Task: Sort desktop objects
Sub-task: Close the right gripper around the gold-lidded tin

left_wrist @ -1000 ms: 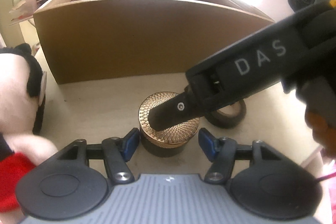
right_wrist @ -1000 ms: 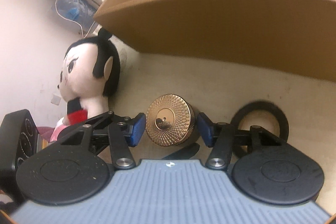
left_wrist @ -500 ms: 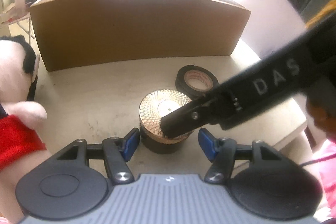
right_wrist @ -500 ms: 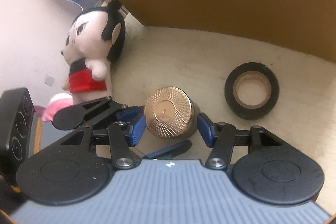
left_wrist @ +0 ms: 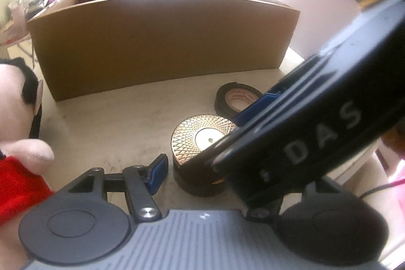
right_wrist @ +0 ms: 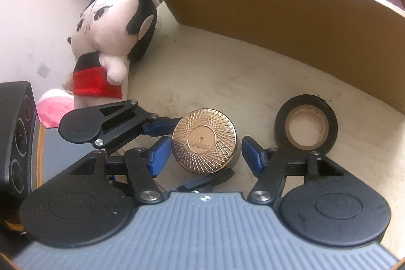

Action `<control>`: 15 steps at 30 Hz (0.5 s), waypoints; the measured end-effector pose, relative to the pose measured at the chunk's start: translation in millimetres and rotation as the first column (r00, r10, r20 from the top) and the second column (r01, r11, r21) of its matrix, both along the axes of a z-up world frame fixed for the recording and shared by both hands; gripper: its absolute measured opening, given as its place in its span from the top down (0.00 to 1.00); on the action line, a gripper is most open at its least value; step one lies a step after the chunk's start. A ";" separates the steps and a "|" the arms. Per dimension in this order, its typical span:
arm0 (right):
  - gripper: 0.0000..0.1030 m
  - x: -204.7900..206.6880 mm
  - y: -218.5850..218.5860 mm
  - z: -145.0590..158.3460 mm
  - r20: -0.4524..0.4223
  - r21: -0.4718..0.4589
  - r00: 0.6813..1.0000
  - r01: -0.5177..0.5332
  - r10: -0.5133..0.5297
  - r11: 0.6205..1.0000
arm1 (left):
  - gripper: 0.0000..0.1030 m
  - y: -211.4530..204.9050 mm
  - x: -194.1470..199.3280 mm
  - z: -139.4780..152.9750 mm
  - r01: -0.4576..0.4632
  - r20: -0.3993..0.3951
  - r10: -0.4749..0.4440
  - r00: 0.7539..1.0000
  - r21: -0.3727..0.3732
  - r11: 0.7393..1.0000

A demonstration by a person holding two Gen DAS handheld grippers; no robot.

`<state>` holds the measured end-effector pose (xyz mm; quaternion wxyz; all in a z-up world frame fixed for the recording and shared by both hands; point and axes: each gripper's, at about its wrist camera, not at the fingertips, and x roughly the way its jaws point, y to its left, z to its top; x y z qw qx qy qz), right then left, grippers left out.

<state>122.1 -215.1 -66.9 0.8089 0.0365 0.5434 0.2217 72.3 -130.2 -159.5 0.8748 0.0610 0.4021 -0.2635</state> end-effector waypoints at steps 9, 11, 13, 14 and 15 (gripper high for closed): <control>0.40 5.5 10.1 -7.4 -0.024 -0.031 0.999 -0.040 0.039 0.999 | 0.37 11.7 8.0 -4.8 0.042 0.040 -0.042 0.998 -0.004 0.999; 0.40 6.3 11.0 -7.5 -0.024 -0.034 0.999 -0.045 0.044 0.998 | 0.38 11.7 7.4 -5.9 0.054 0.053 -0.054 0.997 0.006 0.999; 0.41 6.0 11.8 -7.4 -0.025 -0.038 0.999 -0.049 0.048 0.998 | 0.40 11.7 5.9 -6.3 0.059 0.070 -0.060 0.996 0.018 0.998; 0.41 6.0 11.9 -7.5 -0.025 -0.038 0.999 -0.049 0.048 0.998 | 0.41 12.2 5.5 -6.6 0.060 0.073 -0.062 0.995 0.022 0.998; 0.41 5.5 12.0 -7.5 -0.025 -0.039 0.998 -0.050 0.049 0.998 | 0.42 14.1 5.8 -5.5 0.057 0.076 -0.059 0.995 0.023 0.998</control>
